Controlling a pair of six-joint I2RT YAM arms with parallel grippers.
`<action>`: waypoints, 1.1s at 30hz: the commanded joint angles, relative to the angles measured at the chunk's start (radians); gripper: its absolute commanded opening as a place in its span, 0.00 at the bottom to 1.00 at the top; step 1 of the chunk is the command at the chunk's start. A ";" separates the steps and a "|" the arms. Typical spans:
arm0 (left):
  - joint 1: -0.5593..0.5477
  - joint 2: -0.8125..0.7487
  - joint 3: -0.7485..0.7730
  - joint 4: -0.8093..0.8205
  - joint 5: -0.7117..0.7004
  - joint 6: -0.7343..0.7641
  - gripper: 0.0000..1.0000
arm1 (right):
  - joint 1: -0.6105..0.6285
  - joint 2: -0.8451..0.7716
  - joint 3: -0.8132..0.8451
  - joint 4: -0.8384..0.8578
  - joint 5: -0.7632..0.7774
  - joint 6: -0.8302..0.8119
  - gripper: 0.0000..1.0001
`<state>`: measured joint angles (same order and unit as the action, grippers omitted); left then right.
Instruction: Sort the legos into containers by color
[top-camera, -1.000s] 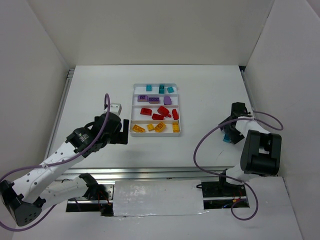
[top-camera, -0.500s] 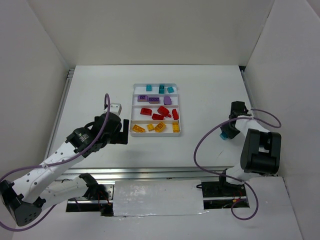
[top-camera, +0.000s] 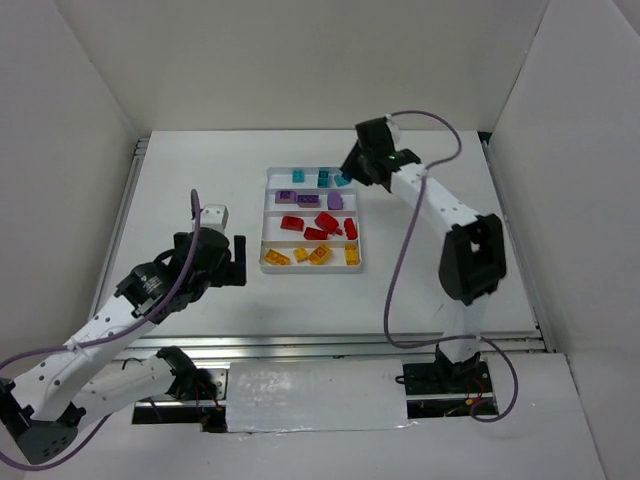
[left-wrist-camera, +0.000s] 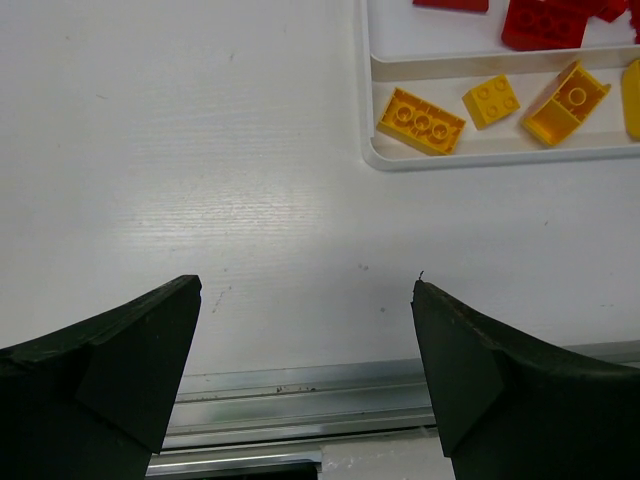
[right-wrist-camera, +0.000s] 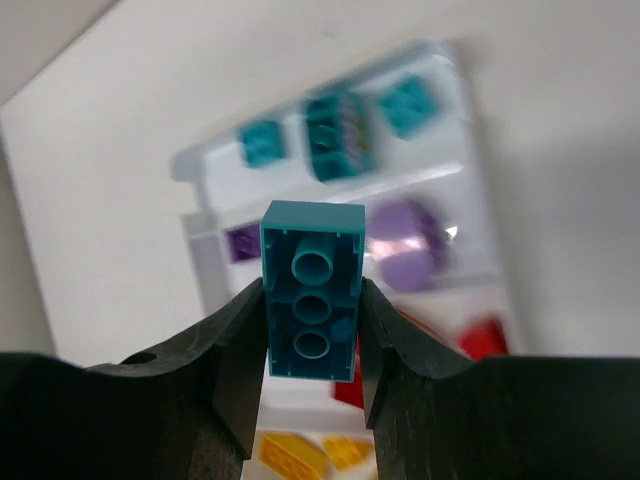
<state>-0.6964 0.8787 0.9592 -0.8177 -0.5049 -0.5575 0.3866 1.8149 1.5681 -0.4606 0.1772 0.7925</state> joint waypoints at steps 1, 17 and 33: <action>0.011 -0.046 -0.005 0.026 -0.018 -0.013 1.00 | 0.060 0.236 0.310 -0.068 -0.051 0.001 0.00; 0.018 -0.001 -0.008 0.049 0.046 0.021 1.00 | 0.080 0.626 0.760 0.005 -0.156 -0.274 0.16; 0.020 -0.009 -0.011 0.055 0.054 0.024 1.00 | 0.074 0.701 0.800 0.026 -0.166 -0.340 0.31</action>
<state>-0.6811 0.8810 0.9478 -0.7910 -0.4587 -0.5507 0.4641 2.5000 2.3169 -0.4641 0.0181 0.4786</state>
